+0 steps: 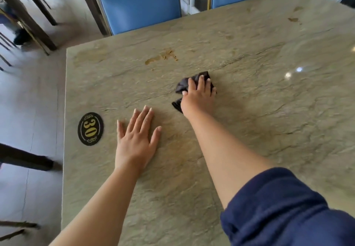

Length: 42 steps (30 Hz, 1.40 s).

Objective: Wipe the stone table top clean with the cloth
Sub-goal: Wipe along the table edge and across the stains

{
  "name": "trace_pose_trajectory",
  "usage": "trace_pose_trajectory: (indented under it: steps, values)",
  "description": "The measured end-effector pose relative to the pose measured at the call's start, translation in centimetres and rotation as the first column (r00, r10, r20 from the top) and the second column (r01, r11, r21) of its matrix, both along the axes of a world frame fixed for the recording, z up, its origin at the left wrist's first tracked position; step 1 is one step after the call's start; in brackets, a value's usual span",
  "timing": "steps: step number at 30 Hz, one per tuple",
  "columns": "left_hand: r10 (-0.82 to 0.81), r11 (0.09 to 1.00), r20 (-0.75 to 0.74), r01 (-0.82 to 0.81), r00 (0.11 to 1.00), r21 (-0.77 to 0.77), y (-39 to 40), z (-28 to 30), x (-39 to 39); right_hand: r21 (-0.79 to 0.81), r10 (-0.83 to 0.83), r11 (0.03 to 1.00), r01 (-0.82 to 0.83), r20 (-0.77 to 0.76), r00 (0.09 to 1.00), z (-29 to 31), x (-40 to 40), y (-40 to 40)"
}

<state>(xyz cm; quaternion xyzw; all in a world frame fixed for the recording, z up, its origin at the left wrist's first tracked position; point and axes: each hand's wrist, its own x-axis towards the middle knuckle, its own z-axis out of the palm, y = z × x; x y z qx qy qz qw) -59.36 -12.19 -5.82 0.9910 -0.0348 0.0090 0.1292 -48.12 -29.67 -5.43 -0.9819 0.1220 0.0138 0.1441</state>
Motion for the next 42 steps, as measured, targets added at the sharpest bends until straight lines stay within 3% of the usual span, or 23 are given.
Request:
trace_pose_trajectory:
  steps: [3,7,9,11,13,16,19,22,24,25,27,29,31,33,36,40,42]
  values:
    - [0.044,0.998,-0.016,-0.044,0.999,-0.038,0.2,-0.1,0.1,-0.006,0.243,0.97,-0.243,0.05,0.969,0.1,-0.6,3.7]
    - [0.023,0.998,-0.039,-0.025,0.999,-0.062,0.4,-0.3,0.1,0.031,0.551,0.83,-0.557,0.104,0.828,-0.1,-3.6,3.5]
    - [-0.008,0.998,-0.05,0.005,0.999,-0.065,0.7,-0.3,0.2,0.058,0.571,0.81,-0.584,0.146,0.808,-0.3,-5.0,1.3]
    - [-0.045,0.997,-0.084,0.039,0.995,-0.073,1.3,-0.1,0.4,0.047,0.364,0.923,-0.382,0.219,0.905,-1.1,-6.3,-0.4]
    - [-0.086,0.991,-0.106,0.074,0.991,-0.116,2.3,0.5,0.8,0.047,0.036,0.998,-0.047,0.209,0.977,-1.1,-7.3,0.2]
    - [-0.178,0.957,-0.045,0.163,0.983,-0.239,4.8,2.1,3.1,0.021,-0.293,0.956,0.293,0.097,0.951,-0.2,-7.2,5.4]
    - [-0.248,0.953,0.012,0.246,0.969,-0.177,8.1,2.7,7.3,0.034,-0.158,0.987,0.155,0.105,0.982,-0.1,-7.4,10.9]
    - [-0.247,0.969,-0.167,0.244,0.954,-0.041,10.9,1.9,11.6,0.047,0.166,0.983,-0.176,0.165,0.972,-1.1,-9.0,12.7]
    - [-0.257,0.961,-0.287,0.275,0.923,0.022,11.8,1.2,13.1,0.044,0.269,0.959,-0.281,0.189,0.944,-1.3,-8.7,10.9]
    - [-0.267,0.956,-0.315,0.292,0.911,0.034,12.0,0.9,13.4,0.025,0.24,0.968,-0.25,0.201,0.95,-1.4,-7.9,9.8]
    - [-0.281,0.95,-0.345,0.31,0.895,0.031,12.1,0.9,13.7,-0.013,0.027,1.0,-0.025,0.224,0.974,-1.4,-5.6,8.3]
    - [-0.285,0.95,-0.376,0.312,0.881,0.01,12.1,1.1,13.8,-0.027,-0.24,0.969,0.246,0.143,0.96,-0.9,-2.9,8.7]
    - [-0.292,0.95,-0.422,0.311,0.858,-0.026,12.1,1.4,14.1,-0.029,-0.369,0.928,0.372,0.07,0.927,-0.5,-0.2,10.4]
    - [-0.309,0.949,-0.471,0.297,0.826,-0.103,12.3,1.7,14.5,-0.029,-0.306,0.951,0.308,0.059,0.95,0.1,1.6,12.9]
    - [-0.324,0.944,-0.535,0.226,0.781,-0.242,12.5,1.9,15.1,-0.025,-0.029,0.999,0.031,0.066,0.997,-0.1,0.8,16.4]
    - [-0.33,0.937,-0.547,0.197,0.769,-0.288,12.5,2.3,15.0,0.001,0.32,0.947,-0.322,0.128,0.939,-0.5,-3.5,13.7]
    - [-0.34,0.937,-0.536,0.233,0.773,-0.26,12.4,2.4,14.8,-0.012,0.276,0.961,-0.278,0.147,0.95,-0.7,-4.0,10.9]
